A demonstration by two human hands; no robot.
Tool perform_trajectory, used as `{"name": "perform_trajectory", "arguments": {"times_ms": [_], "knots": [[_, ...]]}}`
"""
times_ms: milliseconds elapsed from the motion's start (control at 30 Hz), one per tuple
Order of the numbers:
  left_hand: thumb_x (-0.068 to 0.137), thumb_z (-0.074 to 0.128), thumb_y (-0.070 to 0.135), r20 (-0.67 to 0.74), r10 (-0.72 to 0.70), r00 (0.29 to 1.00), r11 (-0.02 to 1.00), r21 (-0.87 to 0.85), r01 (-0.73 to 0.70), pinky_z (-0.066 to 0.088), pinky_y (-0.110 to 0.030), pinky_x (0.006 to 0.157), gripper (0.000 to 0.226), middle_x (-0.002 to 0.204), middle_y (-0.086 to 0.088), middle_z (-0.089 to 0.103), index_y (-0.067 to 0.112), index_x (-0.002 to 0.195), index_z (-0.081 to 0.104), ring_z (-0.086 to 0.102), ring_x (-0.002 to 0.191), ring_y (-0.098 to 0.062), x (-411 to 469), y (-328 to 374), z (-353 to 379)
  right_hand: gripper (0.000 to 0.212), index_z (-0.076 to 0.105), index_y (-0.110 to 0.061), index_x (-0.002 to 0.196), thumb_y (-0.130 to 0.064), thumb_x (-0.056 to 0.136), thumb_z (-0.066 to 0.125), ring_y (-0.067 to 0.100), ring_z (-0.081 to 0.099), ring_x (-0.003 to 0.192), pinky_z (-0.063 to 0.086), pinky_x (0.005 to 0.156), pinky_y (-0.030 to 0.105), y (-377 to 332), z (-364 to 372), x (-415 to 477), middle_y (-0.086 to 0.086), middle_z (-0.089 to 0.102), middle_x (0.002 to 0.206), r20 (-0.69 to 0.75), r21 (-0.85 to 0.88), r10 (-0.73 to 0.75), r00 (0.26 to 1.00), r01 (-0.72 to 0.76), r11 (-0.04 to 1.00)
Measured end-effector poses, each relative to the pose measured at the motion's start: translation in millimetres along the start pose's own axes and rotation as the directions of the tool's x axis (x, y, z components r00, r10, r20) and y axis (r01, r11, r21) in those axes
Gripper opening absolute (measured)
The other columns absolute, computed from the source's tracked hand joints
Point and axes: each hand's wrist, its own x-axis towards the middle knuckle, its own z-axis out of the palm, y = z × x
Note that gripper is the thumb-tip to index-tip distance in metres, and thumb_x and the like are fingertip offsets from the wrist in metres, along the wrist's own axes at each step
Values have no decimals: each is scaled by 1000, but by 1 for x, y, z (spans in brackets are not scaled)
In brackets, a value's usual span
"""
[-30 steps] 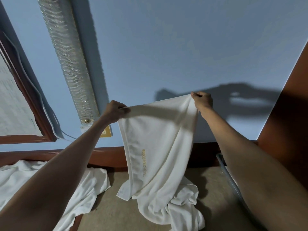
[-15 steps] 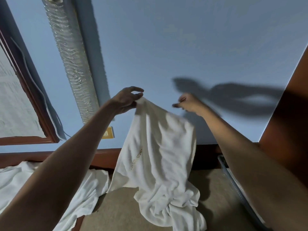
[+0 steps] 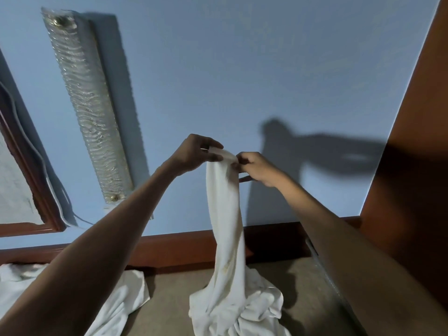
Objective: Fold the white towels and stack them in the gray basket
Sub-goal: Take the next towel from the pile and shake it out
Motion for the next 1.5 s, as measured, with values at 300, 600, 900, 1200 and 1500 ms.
{"name": "perform_trajectory", "arguments": {"times_ms": [300,600,900,1200,1500], "knots": [[94,74,25,-51,30,998,986,163,-22,46,-19,59,11,72,12,70,26,83,76,58,61,-2,5,-4,-5,28,66,-14,104,-38,91,72,17,69,92,50,79,30,0,9,4,1,73,102,19,44,30,999,-31,999],[99,67,34,-142,-55,988,998,32,60,47,-23,66,19,87,12,65,17,94,74,61,73,-1,9,-14,-11,15,62,-24,84,-25,98,66,-1,55,62,36,53,12,6,22,16,-11,59,71,-200,-411,-322,925,220,885],[101,65,30,-260,-112,959,992,-89,92,39,-10,52,23,72,9,62,10,90,71,55,58,3,4,-17,-18,52,55,10,77,-38,96,66,17,43,70,62,72,53,10,40,37,17,43,68,-196,-169,-224,955,192,967],[101,64,29,-331,-157,930,987,-89,135,46,-20,64,23,86,3,69,8,93,72,62,77,-9,1,-31,-25,18,65,-7,79,-15,95,63,12,54,65,43,58,18,2,49,43,-1,65,72,-183,-413,-242,953,149,899],[102,63,26,-559,-293,776,947,-279,157,40,-20,55,23,73,2,60,7,92,68,52,63,-10,-11,-68,-55,41,45,-10,59,-17,96,62,18,50,57,40,56,27,48,40,37,7,49,58,-124,-496,-34,992,-33,867]]}}
